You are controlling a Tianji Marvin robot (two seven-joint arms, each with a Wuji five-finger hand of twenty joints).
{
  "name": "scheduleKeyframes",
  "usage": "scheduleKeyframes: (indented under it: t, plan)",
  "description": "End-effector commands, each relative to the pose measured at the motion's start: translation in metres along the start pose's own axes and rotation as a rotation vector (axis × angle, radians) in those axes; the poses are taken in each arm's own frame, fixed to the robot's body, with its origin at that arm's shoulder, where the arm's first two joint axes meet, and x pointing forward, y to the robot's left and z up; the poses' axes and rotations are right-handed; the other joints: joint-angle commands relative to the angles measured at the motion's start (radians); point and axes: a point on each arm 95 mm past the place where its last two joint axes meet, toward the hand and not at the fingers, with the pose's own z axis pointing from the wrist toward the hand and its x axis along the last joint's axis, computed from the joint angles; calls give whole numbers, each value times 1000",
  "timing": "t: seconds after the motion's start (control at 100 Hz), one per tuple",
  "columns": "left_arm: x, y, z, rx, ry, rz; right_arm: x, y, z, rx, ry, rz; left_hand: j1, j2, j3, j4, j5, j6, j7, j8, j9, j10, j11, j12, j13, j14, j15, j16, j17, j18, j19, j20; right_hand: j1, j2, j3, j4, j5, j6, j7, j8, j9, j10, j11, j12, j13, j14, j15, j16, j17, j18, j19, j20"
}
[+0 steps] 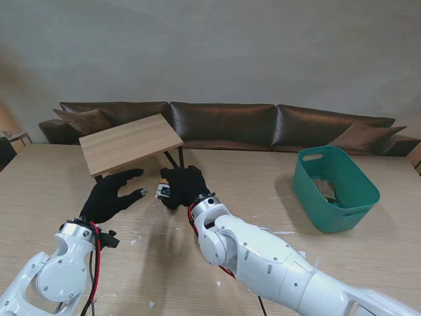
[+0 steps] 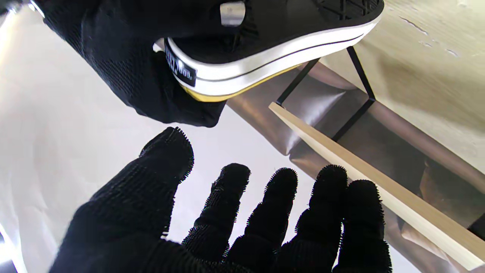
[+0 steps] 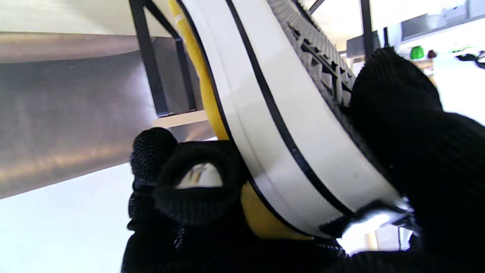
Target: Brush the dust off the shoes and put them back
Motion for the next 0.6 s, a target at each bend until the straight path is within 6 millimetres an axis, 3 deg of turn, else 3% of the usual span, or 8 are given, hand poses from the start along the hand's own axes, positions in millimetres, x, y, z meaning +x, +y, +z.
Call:
scheduleKeyframes:
  t: [0.0,0.36,0.59]
  plan:
    - [1,2,-4,-3,-8,-19,13,-17,-14,57,37,12,-2,50,-30,31,19,11,2,2,33,17,11,32,36,20,31,35,-9,2,76,30,165,93,251,105,57,-92,77,3,107,-92,71,-15,9,-169,-37,0,426,-24,24,25]
    - [1,-4,-15,31,-15,-41,47,-52,-45,121,164,28,-1,100,-75,36,53,33,15,20,79,36,35,100,69,37,121,102,4,13,224,38,159,78,246,111,110,-121,32,-33,135,-84,43,-31,9,-173,-40,3,435,-37,50,42]
    - [1,-4,-20,45,-17,-50,56,-77,-59,148,196,36,1,111,-89,39,53,35,13,26,81,40,35,116,65,39,139,115,-2,16,250,38,152,74,250,115,115,-132,28,-37,141,-90,35,-25,9,-175,-41,6,436,-47,54,45]
